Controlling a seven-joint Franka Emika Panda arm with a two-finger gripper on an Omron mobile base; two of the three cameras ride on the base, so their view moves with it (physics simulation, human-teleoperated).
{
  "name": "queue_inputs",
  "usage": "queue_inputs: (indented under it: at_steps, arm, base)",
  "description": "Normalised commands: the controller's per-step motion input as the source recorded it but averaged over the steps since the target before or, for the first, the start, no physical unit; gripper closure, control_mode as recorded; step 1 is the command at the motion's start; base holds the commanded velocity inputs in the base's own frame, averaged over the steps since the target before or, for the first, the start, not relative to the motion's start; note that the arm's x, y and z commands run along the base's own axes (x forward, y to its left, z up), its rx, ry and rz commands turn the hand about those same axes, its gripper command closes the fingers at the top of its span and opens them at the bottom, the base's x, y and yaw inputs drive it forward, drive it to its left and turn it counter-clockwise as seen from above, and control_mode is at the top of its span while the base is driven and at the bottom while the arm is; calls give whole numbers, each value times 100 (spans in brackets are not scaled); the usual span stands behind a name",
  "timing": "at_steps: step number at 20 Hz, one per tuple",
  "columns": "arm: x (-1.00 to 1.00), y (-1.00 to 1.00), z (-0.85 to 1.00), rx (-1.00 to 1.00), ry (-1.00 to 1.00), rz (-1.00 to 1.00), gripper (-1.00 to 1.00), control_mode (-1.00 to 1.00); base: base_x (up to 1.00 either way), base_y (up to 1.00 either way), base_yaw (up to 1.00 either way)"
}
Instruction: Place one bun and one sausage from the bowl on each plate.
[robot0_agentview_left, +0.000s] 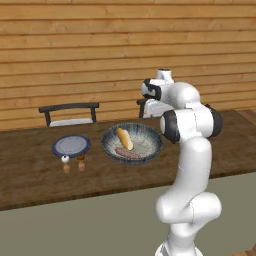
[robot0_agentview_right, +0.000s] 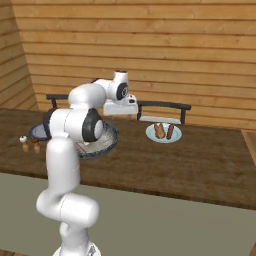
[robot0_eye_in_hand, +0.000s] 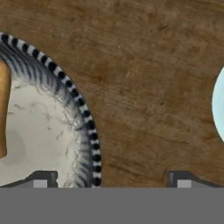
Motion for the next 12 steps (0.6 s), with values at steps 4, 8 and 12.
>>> queue_inputs:
  at_steps: [4, 8, 12]
  arm:
    - [-69, 32, 3, 0, 5, 1, -100, -100]
    - [-58, 21, 0, 0, 3, 13, -100, -100]
    - [-16, 65, -2, 0, 6, 10, -100, -100]
  base:
    - [0, 0, 0]
    - [0, 0, 0]
    - [0, 0, 0]
